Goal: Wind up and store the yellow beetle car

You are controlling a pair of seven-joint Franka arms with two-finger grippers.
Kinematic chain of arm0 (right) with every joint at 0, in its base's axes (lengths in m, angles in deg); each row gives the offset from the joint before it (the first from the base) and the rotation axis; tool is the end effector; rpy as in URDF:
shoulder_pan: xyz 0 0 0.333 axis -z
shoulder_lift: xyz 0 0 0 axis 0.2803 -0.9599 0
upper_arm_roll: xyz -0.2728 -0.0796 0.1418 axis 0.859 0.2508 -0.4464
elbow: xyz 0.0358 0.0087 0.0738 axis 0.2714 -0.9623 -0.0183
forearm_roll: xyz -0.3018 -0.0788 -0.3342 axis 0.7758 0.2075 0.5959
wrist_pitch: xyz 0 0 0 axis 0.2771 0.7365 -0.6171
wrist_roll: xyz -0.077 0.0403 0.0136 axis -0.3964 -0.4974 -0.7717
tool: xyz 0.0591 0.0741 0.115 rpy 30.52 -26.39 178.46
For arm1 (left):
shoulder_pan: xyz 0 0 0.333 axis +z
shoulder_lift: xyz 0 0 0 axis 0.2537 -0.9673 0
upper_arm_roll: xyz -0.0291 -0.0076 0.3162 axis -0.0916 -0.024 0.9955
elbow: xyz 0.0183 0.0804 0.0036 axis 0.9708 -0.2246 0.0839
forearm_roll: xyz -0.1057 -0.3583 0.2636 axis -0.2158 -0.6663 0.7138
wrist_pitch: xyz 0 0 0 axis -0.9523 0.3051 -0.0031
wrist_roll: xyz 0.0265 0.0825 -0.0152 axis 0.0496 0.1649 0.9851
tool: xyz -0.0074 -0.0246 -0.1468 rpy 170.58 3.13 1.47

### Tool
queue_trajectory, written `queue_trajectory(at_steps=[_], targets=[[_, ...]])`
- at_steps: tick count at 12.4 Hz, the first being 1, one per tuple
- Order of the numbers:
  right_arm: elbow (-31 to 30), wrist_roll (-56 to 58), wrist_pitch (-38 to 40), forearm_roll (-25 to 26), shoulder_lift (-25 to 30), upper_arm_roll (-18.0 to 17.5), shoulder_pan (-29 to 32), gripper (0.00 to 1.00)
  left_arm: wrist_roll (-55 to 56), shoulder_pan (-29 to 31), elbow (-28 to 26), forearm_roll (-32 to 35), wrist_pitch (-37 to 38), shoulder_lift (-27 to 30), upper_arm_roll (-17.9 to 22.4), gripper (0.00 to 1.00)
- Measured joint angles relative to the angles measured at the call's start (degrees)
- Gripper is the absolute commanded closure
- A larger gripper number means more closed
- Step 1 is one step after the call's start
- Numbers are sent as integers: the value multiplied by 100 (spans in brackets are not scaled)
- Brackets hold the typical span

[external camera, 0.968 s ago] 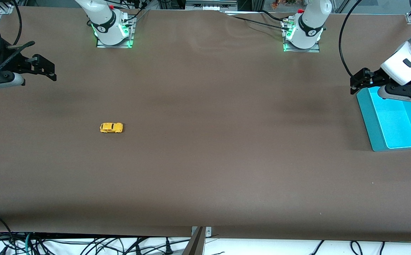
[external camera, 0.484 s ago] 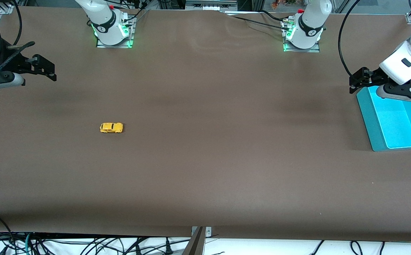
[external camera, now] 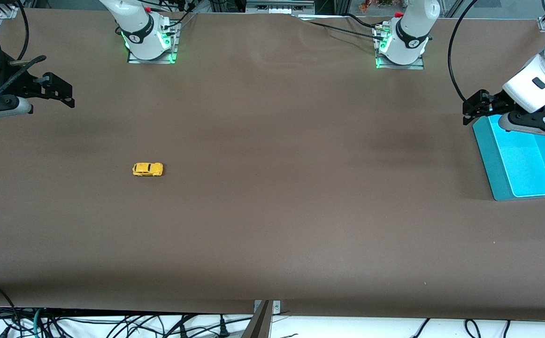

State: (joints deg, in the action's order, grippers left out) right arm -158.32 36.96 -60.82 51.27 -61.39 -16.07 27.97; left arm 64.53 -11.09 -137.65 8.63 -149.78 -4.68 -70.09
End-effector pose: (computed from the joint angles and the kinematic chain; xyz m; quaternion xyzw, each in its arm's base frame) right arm 0.6040 0.0364 0.5574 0.9960 0.0856 -0.0253 0.0018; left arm 0.6210 -0.0400 0.5446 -0.9958 0.0893 -0.0017 0.0183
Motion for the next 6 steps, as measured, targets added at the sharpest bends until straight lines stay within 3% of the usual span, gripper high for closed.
queue_trajectory(at_steps=[6], targets=[[0,0,6,6,0,-9,-9,0,0,0,73,0,43,-39,-1,0]])
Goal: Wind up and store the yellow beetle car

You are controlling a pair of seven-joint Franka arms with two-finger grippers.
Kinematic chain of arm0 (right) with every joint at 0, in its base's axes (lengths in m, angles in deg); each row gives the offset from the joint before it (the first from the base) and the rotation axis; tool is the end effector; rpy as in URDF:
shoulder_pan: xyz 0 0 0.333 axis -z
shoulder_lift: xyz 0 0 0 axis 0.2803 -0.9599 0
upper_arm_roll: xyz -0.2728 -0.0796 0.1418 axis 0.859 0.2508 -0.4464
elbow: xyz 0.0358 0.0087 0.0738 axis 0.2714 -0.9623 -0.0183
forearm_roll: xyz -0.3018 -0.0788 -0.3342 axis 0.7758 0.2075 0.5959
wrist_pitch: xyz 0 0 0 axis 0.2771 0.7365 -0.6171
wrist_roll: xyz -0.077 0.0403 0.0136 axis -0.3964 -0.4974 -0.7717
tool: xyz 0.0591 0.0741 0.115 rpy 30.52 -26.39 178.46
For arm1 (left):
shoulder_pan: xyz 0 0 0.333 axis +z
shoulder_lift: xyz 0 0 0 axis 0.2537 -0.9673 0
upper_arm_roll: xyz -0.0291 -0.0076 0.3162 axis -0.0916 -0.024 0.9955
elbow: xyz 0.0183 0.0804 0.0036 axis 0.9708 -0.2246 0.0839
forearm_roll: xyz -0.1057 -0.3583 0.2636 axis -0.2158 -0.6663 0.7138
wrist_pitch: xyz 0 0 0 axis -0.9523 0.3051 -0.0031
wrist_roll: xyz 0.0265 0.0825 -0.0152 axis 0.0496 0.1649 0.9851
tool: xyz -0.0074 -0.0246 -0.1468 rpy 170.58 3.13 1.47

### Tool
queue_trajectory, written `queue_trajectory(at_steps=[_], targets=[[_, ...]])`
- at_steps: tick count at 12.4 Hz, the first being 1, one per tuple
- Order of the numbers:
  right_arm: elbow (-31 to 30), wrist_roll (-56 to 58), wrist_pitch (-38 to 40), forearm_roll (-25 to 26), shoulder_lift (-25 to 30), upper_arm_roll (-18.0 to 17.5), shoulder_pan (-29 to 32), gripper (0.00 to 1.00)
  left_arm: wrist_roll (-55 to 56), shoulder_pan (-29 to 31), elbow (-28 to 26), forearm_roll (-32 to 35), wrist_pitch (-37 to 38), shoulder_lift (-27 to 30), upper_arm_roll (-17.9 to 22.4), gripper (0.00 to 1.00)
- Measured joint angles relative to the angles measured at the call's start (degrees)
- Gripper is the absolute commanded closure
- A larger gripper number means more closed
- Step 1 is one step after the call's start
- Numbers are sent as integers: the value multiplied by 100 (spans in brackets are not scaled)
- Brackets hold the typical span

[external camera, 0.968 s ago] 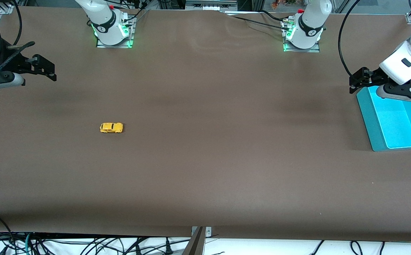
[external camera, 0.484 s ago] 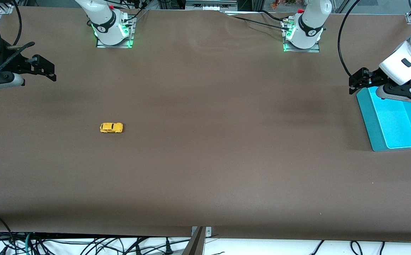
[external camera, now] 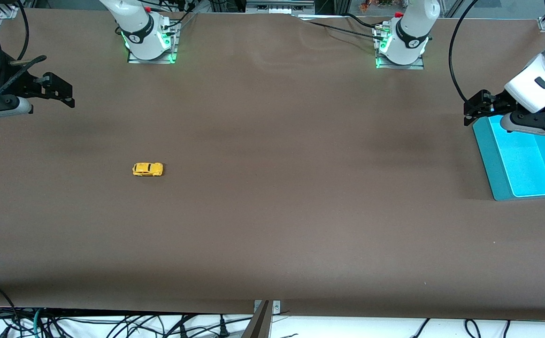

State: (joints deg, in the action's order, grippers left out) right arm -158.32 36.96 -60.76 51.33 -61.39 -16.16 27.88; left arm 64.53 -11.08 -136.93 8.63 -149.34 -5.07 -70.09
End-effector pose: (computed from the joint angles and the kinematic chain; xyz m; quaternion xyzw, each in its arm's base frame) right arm 0.6037 0.0382 0.5573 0.9959 0.0872 -0.0259 0.0024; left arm 0.6226 -0.0398 0.5466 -0.9959 0.0891 -0.0008 0.0178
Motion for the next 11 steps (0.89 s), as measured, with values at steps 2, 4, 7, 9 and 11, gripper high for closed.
queue_trajectory(at_steps=[2,4,7,9,11], targets=[[0,0,1,0,0,-3,-1,0,0,0,9,0,4,-1,0,0],[0,0,39,0,6,-3,-1,0,0,0,17,0,7,-2,0,0],[0,0,121,0,13,-3,-3,0,0,-3,20,0,9,-4,-4,0],[0,0,139,0,13,-3,-3,0,0,-3,21,0,9,-4,-4,0],[0,0,177,0,16,-3,-3,0,0,-3,22,0,10,-4,-4,0]])
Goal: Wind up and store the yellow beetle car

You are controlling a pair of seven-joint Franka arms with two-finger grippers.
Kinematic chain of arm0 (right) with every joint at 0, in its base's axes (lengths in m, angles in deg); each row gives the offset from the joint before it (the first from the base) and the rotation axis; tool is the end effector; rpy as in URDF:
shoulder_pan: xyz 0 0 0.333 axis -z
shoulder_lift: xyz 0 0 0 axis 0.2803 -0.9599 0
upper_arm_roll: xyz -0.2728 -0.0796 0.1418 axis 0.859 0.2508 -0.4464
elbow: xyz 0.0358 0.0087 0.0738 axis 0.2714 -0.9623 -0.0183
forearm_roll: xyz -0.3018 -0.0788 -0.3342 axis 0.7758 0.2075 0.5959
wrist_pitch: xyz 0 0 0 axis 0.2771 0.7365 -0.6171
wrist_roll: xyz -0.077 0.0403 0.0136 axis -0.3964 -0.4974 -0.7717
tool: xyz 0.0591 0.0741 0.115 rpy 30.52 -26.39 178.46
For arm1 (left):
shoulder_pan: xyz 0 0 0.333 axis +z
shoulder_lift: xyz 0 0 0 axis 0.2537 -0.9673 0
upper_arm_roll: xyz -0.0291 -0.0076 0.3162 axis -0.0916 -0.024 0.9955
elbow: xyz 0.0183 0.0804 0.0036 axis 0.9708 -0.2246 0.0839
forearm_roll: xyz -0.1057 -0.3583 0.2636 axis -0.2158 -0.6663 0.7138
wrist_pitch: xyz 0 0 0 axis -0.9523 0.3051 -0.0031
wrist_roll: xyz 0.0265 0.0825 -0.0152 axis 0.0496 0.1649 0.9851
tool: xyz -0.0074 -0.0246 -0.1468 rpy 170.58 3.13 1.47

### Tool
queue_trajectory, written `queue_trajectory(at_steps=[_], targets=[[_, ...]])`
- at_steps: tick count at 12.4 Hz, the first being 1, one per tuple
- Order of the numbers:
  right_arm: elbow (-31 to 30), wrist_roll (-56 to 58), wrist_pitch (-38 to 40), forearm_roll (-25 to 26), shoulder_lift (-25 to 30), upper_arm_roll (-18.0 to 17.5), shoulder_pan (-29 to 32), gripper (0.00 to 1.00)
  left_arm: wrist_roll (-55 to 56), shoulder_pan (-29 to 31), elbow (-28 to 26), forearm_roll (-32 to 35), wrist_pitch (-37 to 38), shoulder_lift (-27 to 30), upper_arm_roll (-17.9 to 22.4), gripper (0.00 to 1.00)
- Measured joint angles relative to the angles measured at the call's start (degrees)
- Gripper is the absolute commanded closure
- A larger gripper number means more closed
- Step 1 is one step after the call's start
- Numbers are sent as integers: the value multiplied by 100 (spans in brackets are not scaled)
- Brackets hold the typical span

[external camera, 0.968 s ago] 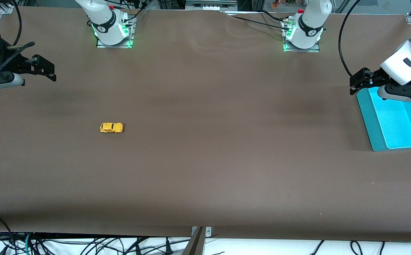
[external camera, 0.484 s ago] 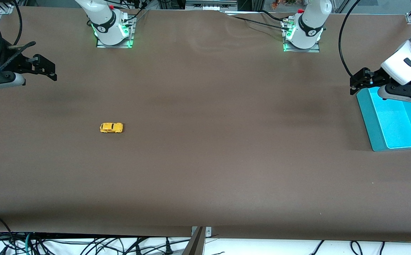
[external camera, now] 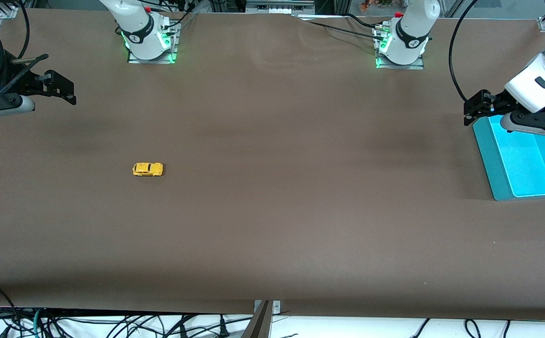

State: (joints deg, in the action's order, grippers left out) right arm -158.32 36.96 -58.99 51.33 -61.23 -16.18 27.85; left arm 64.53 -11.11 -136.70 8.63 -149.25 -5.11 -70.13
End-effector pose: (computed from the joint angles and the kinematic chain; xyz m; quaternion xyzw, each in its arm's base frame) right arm 0.5983 0.0385 0.5565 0.9954 0.0875 -0.0400 0.0024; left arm 0.6229 -0.0405 0.5482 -0.9958 0.0897 -0.0017 0.0178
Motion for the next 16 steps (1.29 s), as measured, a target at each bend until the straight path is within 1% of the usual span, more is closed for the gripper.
queue_trajectory(at_steps=[11,13,14,16], targets=[[-35,-3,108,0,34,0,-34,0,0,-3,4,0,0,0,-1,0],[-213,47,61,-1,31,-7,-44,0,0,-5,6,0,0,0,-1,0],[-378,193,-85,-2,26,-36,-46,0,0,-6,7,0,0,-1,-2,0],[-889,722,-683,-2,-1,-111,-52,0,0,-11,10,0,0,-2,-4,0]])
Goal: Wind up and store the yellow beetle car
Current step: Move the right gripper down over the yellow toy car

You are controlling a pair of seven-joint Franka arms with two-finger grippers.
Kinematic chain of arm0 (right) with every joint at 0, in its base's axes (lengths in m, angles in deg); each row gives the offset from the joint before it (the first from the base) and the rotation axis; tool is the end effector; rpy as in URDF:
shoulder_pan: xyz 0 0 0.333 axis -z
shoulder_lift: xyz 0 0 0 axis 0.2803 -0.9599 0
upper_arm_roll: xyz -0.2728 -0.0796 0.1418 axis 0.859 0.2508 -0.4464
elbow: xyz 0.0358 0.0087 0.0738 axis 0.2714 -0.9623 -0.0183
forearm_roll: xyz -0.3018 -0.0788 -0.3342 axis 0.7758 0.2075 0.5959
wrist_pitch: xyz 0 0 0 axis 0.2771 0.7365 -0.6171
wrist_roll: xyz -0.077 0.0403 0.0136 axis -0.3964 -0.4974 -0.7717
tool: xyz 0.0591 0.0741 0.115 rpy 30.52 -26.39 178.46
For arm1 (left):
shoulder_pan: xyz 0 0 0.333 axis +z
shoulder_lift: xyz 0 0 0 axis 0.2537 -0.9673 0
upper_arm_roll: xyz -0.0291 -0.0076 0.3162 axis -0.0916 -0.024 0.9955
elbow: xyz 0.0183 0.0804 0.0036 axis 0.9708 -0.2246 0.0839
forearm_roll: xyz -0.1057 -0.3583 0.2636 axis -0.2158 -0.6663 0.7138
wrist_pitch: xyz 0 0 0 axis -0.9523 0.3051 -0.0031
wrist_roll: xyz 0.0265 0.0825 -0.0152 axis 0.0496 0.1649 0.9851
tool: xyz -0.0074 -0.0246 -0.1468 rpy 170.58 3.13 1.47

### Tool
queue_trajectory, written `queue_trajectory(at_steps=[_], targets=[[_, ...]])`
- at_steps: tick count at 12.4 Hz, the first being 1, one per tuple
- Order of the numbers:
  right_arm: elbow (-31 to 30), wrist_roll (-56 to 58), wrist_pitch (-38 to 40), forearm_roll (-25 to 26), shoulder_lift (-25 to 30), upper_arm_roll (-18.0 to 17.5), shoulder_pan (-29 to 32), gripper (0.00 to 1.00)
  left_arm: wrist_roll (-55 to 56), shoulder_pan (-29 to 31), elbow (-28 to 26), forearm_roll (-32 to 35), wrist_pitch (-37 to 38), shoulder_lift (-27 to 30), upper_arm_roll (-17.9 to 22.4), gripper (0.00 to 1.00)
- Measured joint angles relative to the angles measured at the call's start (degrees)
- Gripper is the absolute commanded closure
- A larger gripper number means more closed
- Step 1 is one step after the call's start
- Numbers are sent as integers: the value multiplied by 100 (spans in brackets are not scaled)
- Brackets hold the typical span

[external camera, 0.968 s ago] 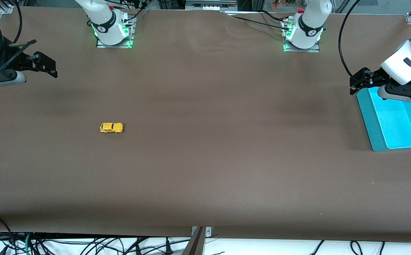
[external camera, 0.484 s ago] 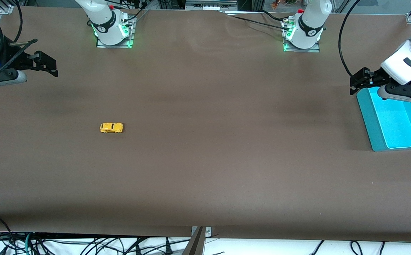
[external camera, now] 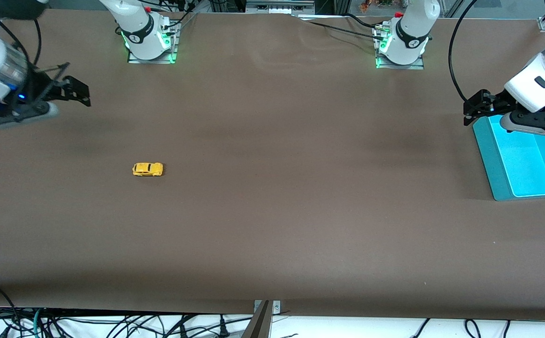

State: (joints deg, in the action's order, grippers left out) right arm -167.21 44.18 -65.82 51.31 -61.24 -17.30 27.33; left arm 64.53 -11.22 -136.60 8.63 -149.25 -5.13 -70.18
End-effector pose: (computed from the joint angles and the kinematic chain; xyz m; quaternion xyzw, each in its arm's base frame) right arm 0.5951 0.0548 0.4829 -0.9848 -0.1636 0.0582 0.0008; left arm 0.6231 -0.0423 0.5489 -0.9957 0.0911 -0.0024 0.0178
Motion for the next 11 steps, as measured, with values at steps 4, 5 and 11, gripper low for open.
queue_trajectory(at_steps=[4,5,11], targets=[[-1445,1498,-1677,2,-110,-105,-3,0,0,-1,5,0,0,-3,-3,0],[-1778,1983,-2149,4,-162,-133,-5,0,0,-2,6,0,0,-3,-4,0],[-2563,5119,-4170,10,-1098,-165,-5,0,0,-10,15,0,17,-5,-44,0]])
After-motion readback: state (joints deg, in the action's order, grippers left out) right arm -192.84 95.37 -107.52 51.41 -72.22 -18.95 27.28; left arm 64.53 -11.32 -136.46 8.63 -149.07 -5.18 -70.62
